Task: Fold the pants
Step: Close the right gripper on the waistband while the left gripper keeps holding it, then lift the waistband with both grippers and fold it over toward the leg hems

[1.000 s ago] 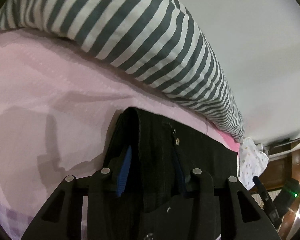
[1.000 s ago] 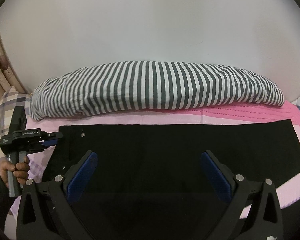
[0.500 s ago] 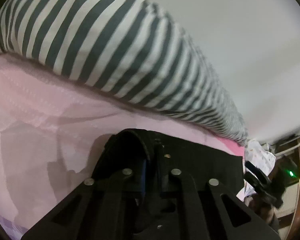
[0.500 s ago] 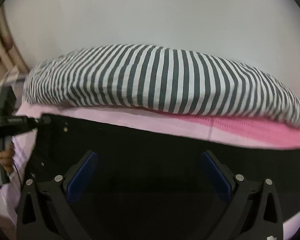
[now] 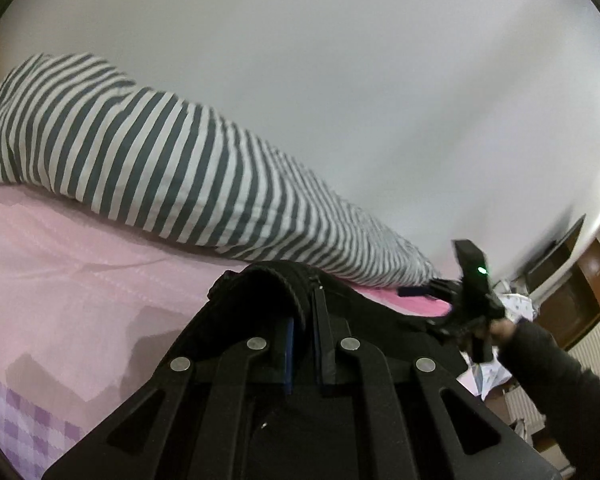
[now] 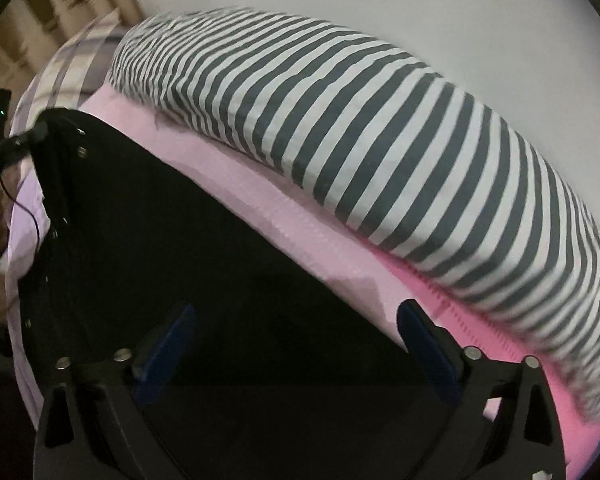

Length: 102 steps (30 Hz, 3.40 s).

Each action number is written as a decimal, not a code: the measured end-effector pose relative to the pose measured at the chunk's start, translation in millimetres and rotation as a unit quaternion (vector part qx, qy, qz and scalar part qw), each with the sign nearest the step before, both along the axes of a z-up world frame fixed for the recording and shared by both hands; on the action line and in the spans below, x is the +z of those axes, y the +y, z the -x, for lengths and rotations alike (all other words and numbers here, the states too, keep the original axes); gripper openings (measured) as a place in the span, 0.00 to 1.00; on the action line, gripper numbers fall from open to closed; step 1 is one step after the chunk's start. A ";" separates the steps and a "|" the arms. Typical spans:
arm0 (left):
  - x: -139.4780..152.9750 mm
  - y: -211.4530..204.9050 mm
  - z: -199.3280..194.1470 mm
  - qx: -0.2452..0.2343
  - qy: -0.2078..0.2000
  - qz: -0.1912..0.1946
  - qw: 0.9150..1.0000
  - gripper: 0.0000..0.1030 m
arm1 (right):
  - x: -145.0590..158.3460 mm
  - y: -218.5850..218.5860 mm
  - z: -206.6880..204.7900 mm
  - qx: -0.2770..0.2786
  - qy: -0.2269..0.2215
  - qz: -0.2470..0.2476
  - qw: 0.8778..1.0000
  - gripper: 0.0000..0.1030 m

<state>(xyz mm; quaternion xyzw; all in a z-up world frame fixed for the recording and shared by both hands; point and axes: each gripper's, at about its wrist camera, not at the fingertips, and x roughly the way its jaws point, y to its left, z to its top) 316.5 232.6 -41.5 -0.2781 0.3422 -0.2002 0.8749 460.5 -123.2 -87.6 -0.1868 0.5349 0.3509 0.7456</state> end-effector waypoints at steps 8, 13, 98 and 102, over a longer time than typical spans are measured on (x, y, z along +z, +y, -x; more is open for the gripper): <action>7.8 6.5 13.9 0.019 -0.002 0.002 1.000 0.07 | -20.5 2.4 -40.1 0.077 0.095 0.008 0.992 0.67; 10.2 1.2 10.7 0.026 0.003 -0.007 1.000 0.07 | -41.5 -1.1 -45.6 0.091 0.135 0.030 0.986 0.56; -45.0 -7.8 264.9 0.058 0.219 0.046 0.973 0.44 | -11.1 -134.8 369.5 -0.361 -0.011 -0.176 0.916 0.46; -58.2 -7.4 260.4 0.084 0.235 0.090 0.964 0.44 | -12.4 -141.0 372.2 -0.384 -0.001 -0.208 0.900 0.47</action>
